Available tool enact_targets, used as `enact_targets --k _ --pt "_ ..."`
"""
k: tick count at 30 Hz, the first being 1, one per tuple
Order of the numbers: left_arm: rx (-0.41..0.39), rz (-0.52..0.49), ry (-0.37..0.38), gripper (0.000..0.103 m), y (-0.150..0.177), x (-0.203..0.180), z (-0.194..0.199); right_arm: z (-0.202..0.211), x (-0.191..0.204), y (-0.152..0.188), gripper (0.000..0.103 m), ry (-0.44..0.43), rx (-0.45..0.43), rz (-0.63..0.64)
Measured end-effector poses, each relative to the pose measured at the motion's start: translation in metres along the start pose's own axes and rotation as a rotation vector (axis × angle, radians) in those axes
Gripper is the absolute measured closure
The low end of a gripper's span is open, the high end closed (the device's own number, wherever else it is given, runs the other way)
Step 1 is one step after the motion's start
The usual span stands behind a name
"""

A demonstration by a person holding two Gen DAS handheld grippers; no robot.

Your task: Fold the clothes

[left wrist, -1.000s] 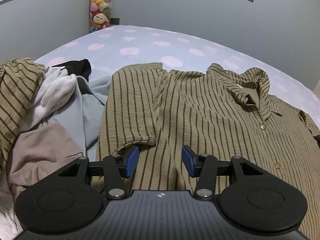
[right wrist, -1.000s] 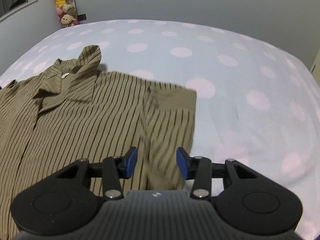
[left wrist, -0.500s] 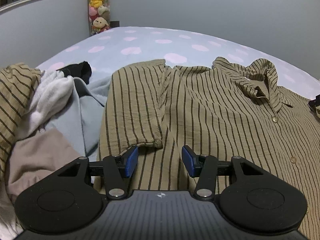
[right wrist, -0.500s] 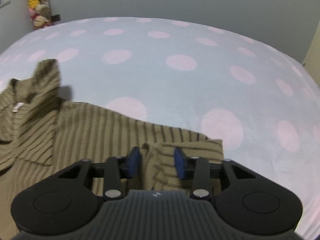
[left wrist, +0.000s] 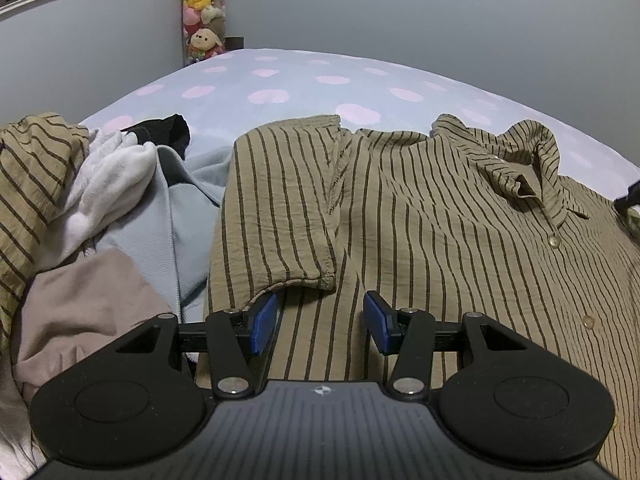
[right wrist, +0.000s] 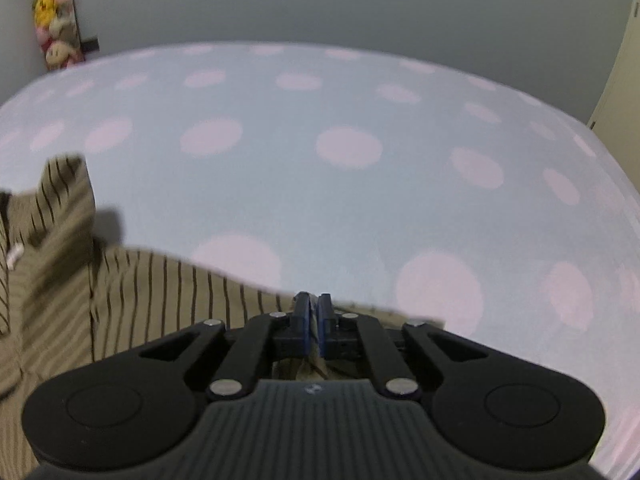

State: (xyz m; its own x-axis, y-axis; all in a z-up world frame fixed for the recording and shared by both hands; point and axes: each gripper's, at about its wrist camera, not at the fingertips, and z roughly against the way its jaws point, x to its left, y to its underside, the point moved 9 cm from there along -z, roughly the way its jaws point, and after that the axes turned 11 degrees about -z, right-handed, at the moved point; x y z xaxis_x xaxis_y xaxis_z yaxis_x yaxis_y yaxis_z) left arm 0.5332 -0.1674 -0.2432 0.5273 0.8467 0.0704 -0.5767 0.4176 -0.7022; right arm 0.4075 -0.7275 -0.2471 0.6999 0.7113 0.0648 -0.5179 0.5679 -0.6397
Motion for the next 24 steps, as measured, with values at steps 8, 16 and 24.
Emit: enact_targets --k 8,16,24 --pt "-0.007 0.0 0.024 0.057 -0.003 -0.004 0.001 0.039 -0.016 0.023 0.074 -0.061 0.021 0.018" --pt "-0.024 -0.004 0.043 0.056 -0.008 -0.008 0.018 0.106 -0.061 0.114 0.073 -0.083 0.056 0.03" --pt "0.04 -0.001 -0.001 0.054 0.012 0.007 0.053 0.151 -0.103 0.192 0.072 -0.078 0.104 0.005"
